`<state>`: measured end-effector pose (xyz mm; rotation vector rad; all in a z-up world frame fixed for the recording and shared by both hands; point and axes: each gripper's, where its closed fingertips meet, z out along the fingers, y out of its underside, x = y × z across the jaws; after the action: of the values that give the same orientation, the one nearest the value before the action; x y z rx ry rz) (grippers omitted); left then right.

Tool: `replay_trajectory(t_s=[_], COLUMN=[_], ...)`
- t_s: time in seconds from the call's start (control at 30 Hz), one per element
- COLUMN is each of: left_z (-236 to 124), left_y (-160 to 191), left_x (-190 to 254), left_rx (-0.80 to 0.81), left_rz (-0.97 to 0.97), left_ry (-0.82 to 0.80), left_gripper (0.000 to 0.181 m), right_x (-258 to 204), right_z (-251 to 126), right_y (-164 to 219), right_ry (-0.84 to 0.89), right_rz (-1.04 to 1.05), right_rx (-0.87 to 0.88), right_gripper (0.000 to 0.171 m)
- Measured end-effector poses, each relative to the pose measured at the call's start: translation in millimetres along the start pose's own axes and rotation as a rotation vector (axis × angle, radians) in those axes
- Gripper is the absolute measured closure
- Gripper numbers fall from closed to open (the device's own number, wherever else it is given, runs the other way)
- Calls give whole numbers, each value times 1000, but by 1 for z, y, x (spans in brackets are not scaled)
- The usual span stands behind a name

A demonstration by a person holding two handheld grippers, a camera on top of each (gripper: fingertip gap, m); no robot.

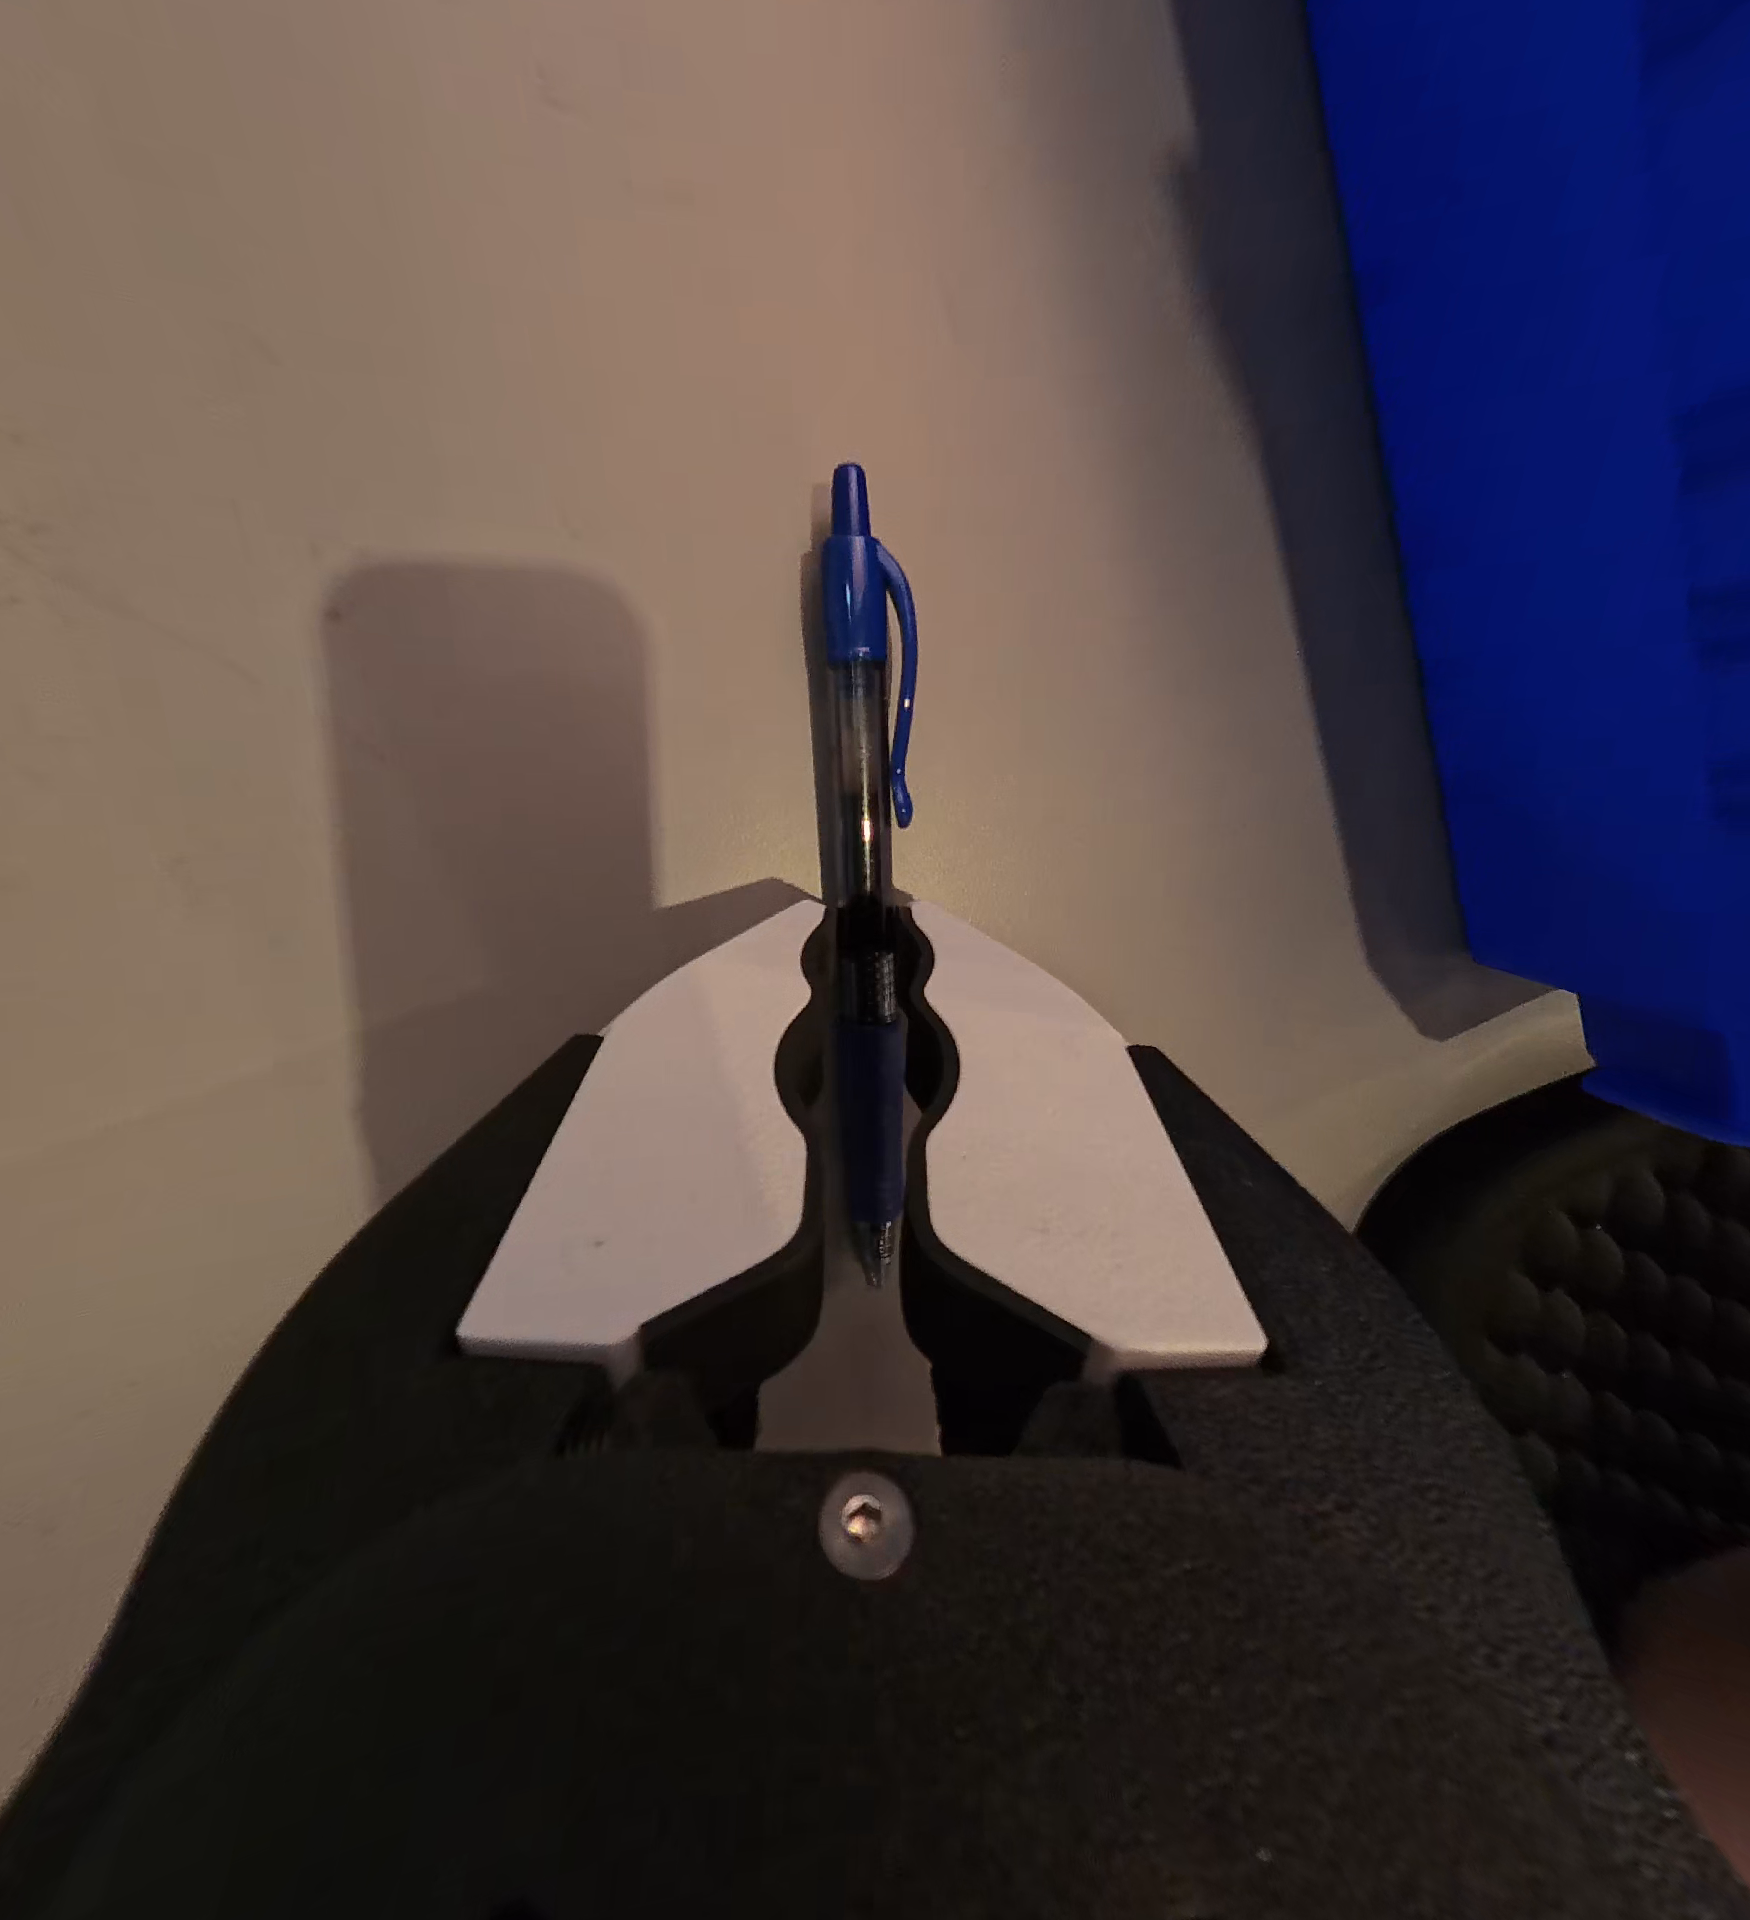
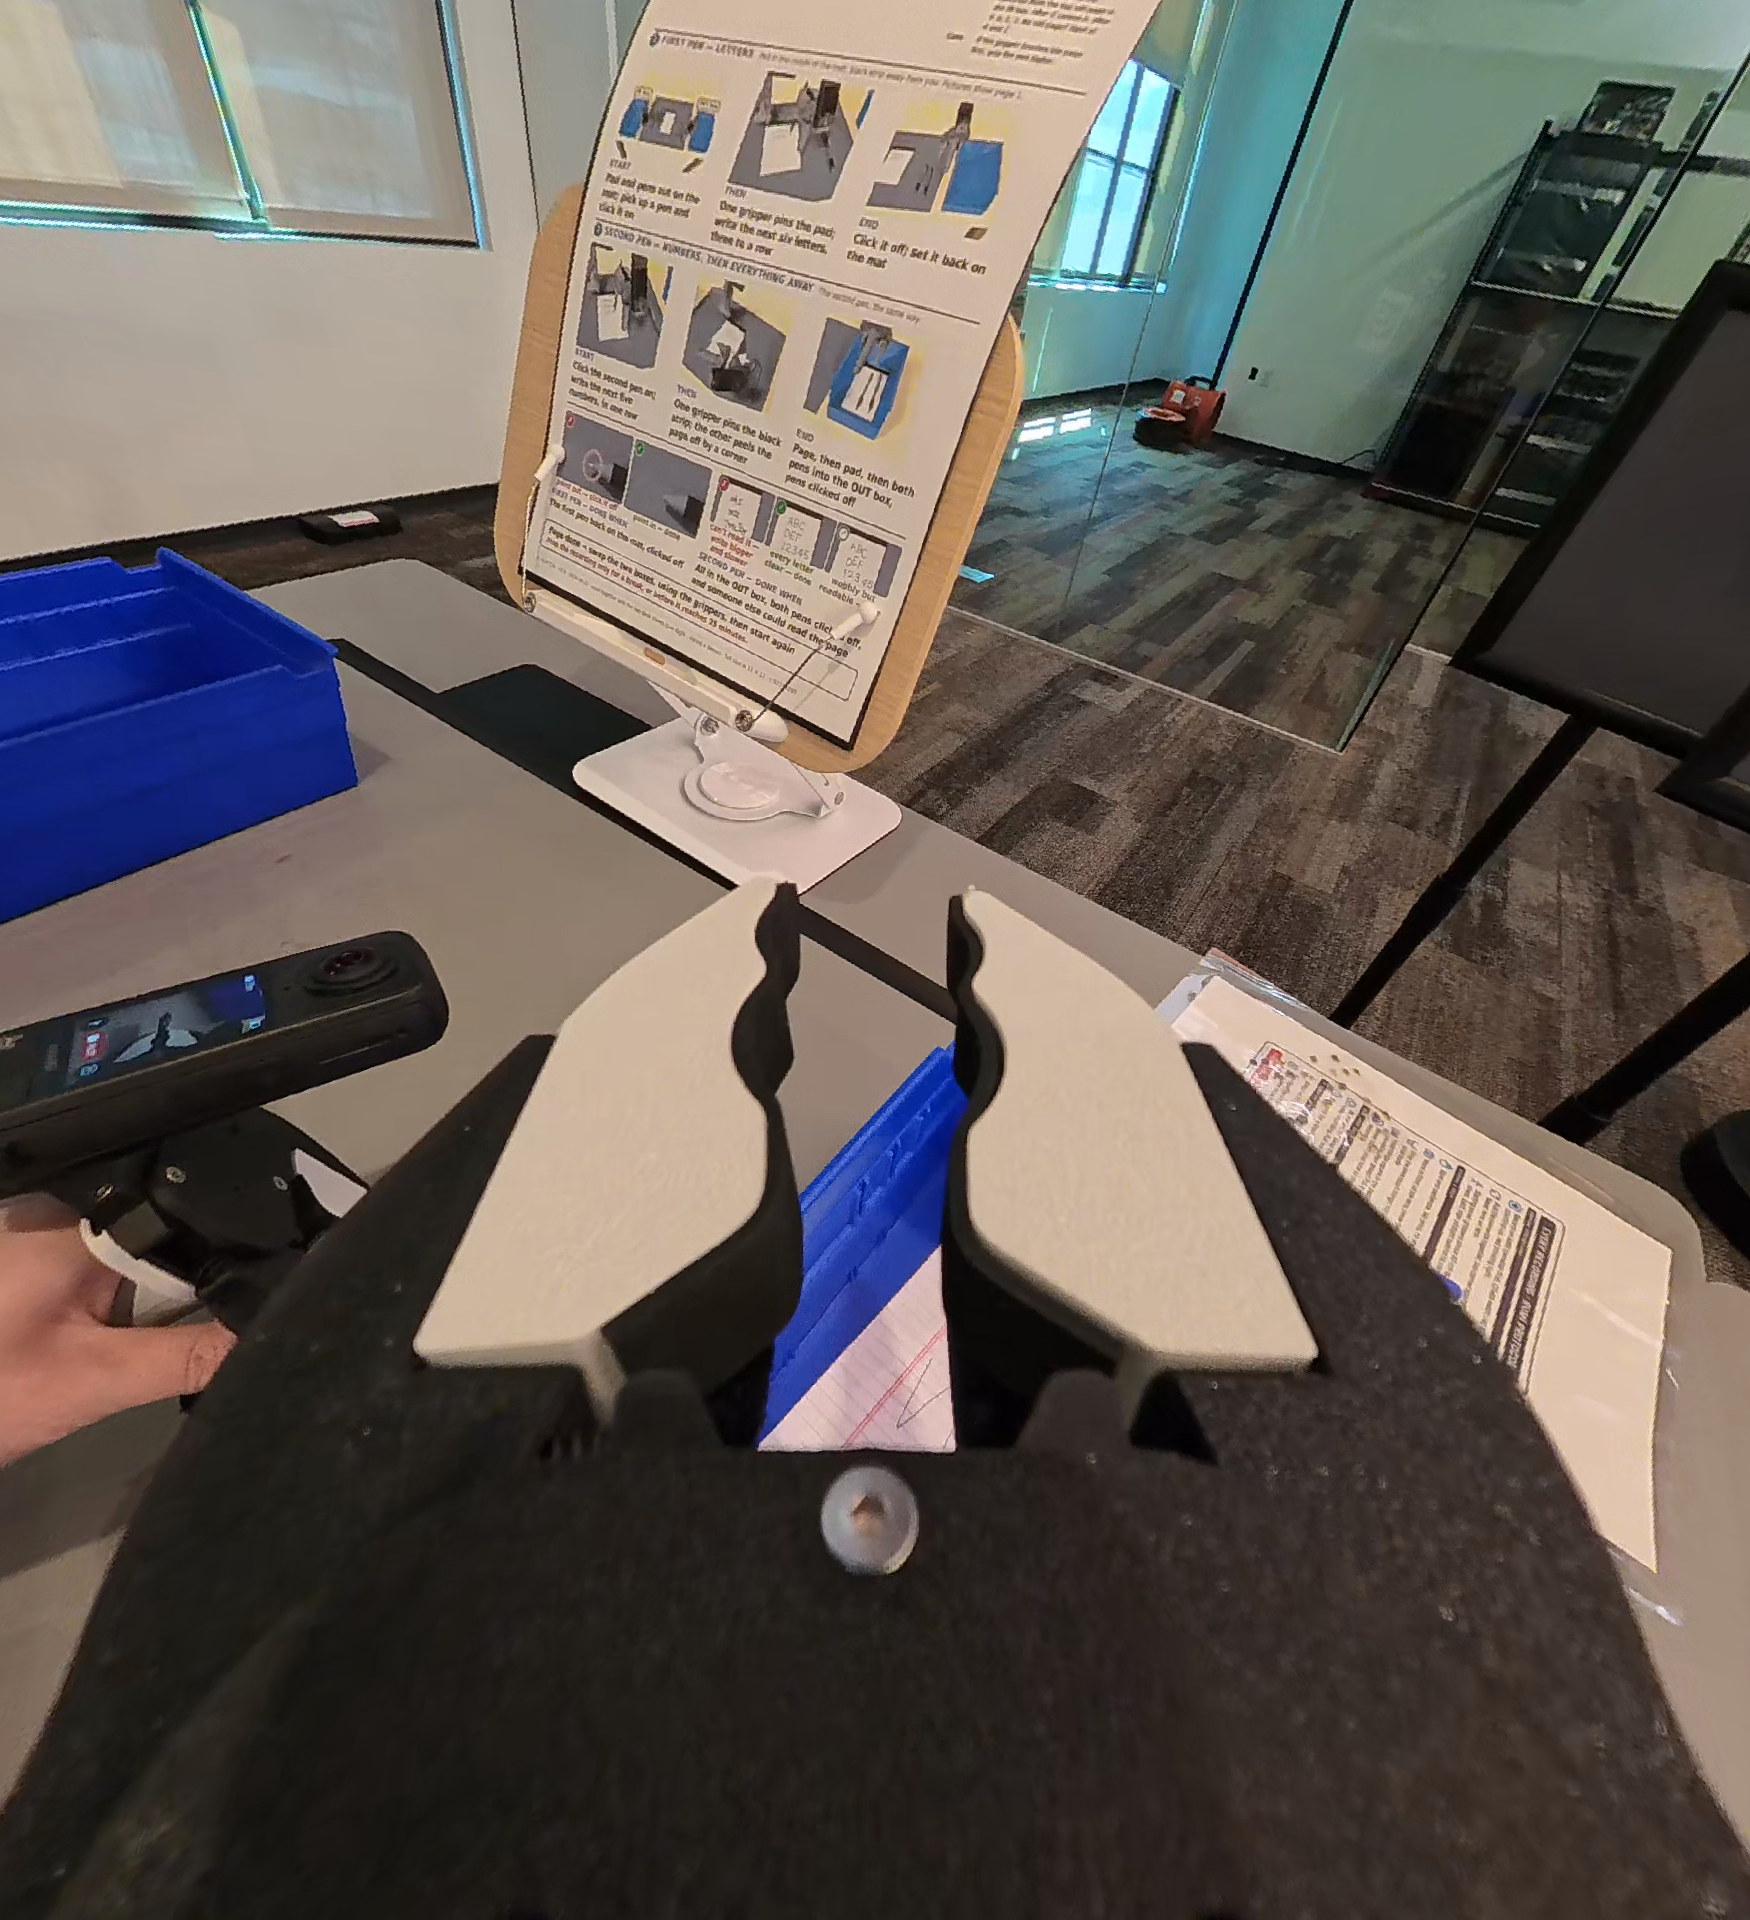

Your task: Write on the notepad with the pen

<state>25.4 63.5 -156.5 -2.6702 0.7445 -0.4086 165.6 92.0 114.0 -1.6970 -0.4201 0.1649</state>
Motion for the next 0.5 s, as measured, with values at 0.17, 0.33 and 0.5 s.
replay_trajectory(t_s=[0.17, 0.33, 0.5], left_z=[0, -7, -78], left_y=[-1, -9, -50], left_x=[4, 2, -16], left_rx=[7, 46, 329], left_rz=[-14, -7, 75], left_ry=[46, 44, -25], left_gripper=[163, 126, 126], right_x=[5, 7, 7], right_z=[-2, -2, -3], right_y=[2, 6, 7], right_ry=[9, 19, 35], right_rz=[13, 12, -2], right_rx=[2, -18, -31], right_gripper=[145, 145, 145])
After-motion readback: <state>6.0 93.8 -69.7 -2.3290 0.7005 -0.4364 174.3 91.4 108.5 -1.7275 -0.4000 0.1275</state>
